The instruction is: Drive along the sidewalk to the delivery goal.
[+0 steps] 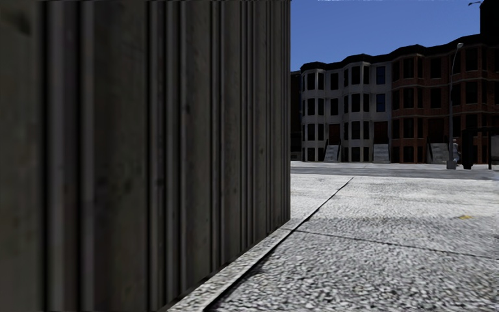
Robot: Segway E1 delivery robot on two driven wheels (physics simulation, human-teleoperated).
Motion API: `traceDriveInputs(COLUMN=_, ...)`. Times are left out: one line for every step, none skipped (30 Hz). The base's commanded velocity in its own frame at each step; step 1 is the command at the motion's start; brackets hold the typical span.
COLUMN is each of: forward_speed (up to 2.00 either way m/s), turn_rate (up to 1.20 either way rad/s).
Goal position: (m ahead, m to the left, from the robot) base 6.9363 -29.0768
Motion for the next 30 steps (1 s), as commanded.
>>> traceDriveInputs(forward_speed=0.00, turn_rate=-1.12)
traceDriveInputs(forward_speed=0.00, turn_rate=-1.12)
traceDriveInputs(forward_speed=0.00, turn_rate=-1.13)
traceDriveInputs(forward_speed=0.00, turn_rate=-1.13)
traceDriveInputs(forward_speed=0.00, turn_rate=-1.13)
traceDriveInputs(forward_speed=0.00, turn_rate=-1.13)
traceDriveInputs(forward_speed=0.00, turn_rate=-1.13)
traceDriveInputs(forward_speed=0.00, turn_rate=-1.07)
traceDriveInputs(forward_speed=0.00, turn_rate=-0.94)
traceDriveInputs(forward_speed=0.00, turn_rate=-0.94)
traceDriveInputs(forward_speed=0.00, turn_rate=-0.81)
traceDriveInputs(forward_speed=0.00, turn_rate=-0.72)
traceDriveInputs(forward_speed=0.00, turn_rate=-0.69)
traceDriveInputs(forward_speed=0.00, turn_rate=-0.67)
traceDriveInputs(forward_speed=0.00, turn_rate=-0.49)
traceDriveInputs(forward_speed=0.00, turn_rate=0.00)
traceDriveInputs(forward_speed=0.00, turn_rate=0.00)
traceDriveInputs(forward_speed=0.00, turn_rate=0.00)
traceDriveInputs(forward_speed=0.00, turn_rate=0.00)
traceDriveInputs(forward_speed=0.00, turn_rate=0.00)
traceDriveInputs(forward_speed=0.00, turn_rate=0.00)
traceDriveInputs(forward_speed=0.00, turn_rate=0.00)
traceDriveInputs(forward_speed=0.00, turn_rate=0.00)
traceDriveInputs(forward_speed=0.00, turn_rate=0.00)
traceDriveInputs(forward_speed=0.00, turn_rate=0.00)
traceDriveInputs(forward_speed=0.00, turn_rate=0.00)
traceDriveInputs(forward_speed=0.00, turn_rate=0.00)
traceDriveInputs(forward_speed=0.00, turn_rate=0.00)
traceDriveInputs(forward_speed=0.01, turn_rate=0.00)
traceDriveInputs(forward_speed=0.49, turn_rate=0.00)
